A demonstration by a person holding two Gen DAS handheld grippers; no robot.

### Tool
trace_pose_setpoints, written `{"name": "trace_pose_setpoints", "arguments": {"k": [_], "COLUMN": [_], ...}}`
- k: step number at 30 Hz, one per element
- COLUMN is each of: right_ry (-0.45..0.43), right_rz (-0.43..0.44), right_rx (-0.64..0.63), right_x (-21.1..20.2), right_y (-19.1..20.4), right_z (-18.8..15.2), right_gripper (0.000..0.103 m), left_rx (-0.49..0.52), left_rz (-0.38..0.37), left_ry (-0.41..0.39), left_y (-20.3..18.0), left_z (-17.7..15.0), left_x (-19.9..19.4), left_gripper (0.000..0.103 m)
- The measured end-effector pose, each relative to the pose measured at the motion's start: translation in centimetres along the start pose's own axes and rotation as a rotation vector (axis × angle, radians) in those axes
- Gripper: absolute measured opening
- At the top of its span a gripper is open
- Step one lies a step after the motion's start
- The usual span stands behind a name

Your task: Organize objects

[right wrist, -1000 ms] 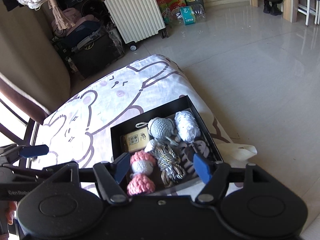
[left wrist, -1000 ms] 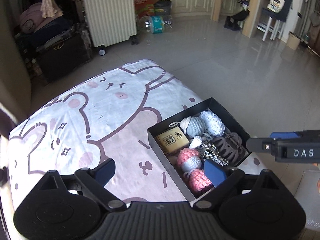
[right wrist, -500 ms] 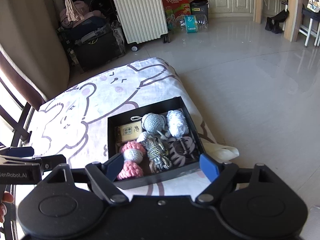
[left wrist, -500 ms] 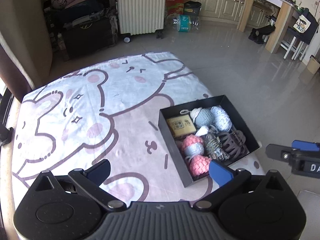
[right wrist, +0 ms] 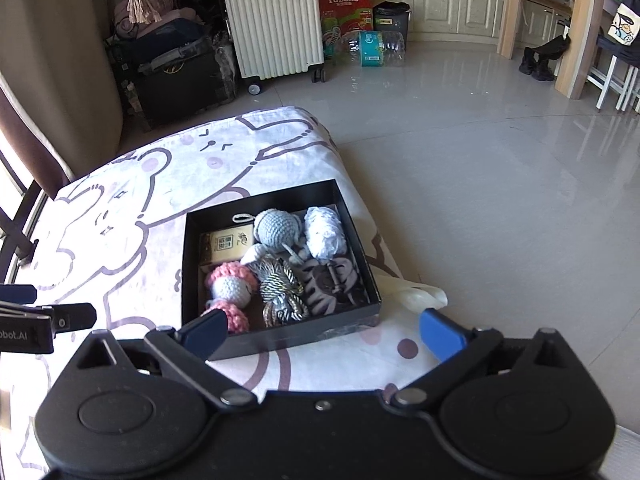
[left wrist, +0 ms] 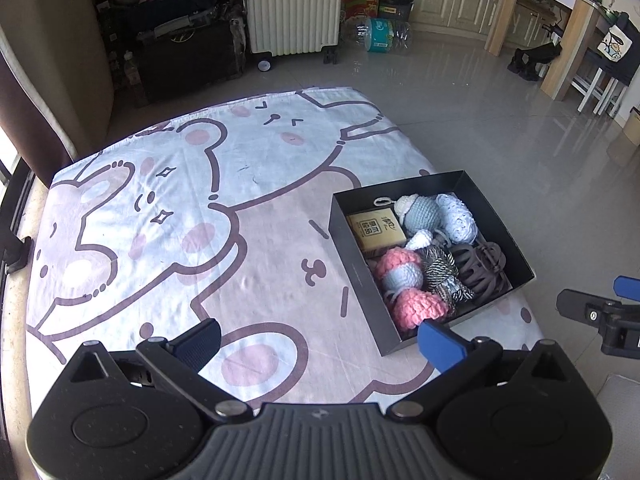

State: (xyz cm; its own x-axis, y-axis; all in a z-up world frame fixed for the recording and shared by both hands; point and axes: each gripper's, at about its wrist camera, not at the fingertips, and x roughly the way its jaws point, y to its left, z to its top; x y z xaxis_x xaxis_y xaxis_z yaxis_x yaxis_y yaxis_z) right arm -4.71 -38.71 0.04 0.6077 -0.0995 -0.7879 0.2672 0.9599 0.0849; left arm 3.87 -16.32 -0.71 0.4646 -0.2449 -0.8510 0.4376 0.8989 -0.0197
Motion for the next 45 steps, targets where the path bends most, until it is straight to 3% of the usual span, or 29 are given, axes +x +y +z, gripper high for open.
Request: {"name": "trace_pose_setpoints", "arguments": {"k": [45], "right_ry": [0.01], "right_rz": [0.002], "right_rx": [-0.006], "right_x": [0.33], "right_y": [0.14], "right_z": [-0.28], "right_gripper": [0.103], "left_rx": [-0.02], "left_rz": [0.01], "left_ry": [0.022], "left_y": [0.19], "left_z": [-0.29], "left_x": [0.3], "left_gripper": [0.103]}}
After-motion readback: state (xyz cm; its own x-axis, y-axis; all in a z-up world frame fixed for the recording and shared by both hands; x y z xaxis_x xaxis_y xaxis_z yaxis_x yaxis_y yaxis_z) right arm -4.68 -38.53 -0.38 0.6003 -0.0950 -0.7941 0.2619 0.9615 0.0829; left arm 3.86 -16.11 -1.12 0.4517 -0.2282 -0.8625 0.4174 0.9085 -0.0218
